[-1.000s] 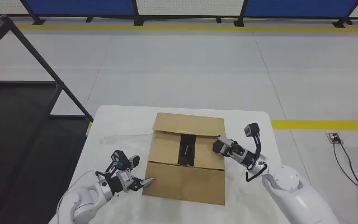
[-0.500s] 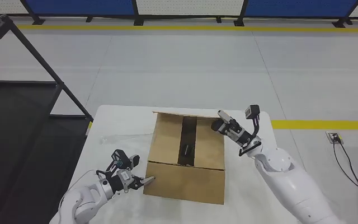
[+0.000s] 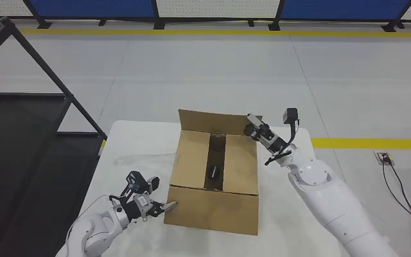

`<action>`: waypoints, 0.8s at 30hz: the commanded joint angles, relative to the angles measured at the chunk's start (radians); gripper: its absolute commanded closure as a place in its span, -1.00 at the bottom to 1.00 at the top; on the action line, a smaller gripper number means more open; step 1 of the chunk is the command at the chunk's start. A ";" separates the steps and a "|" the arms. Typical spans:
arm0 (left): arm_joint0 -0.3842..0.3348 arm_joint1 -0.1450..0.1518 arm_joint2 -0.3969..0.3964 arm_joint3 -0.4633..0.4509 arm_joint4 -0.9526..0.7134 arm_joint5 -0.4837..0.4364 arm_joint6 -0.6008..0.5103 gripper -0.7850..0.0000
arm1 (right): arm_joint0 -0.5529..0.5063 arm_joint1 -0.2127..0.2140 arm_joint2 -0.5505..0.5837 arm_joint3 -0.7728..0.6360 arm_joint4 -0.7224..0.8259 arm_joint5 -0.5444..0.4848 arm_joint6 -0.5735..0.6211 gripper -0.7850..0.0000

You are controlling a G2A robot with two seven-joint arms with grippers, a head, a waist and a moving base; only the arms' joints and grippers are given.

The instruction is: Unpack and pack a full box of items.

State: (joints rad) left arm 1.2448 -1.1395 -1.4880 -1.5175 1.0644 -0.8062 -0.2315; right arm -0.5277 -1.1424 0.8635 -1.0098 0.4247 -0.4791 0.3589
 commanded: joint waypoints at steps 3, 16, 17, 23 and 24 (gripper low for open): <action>0.000 0.000 0.000 0.000 0.000 0.000 0.000 -1.00 | 0.000 0.000 0.000 0.000 0.000 0.000 0.000 -1.00; 0.028 0.009 0.000 -0.029 0.013 0.032 0.008 -1.00 | 0.127 -0.084 -0.079 0.127 -0.060 0.165 -0.113 -1.00; 0.030 0.010 0.002 -0.031 0.014 0.034 0.010 -1.00 | 0.148 -0.096 -0.090 0.159 -0.060 0.178 -0.111 -1.00; 0.035 0.012 0.015 -0.035 0.019 0.045 0.017 -1.00 | 0.245 -0.173 -0.155 0.360 -0.056 0.220 -0.116 -1.00; 0.034 0.013 0.018 -0.033 0.021 0.047 0.016 -1.00 | 0.254 -0.186 -0.165 0.382 -0.054 0.216 -0.115 -1.00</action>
State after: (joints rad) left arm 1.2797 -1.1272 -1.4726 -1.5521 1.0841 -0.7608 -0.2148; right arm -0.2820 -1.3175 0.7064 -0.6520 0.3702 -0.2603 0.2450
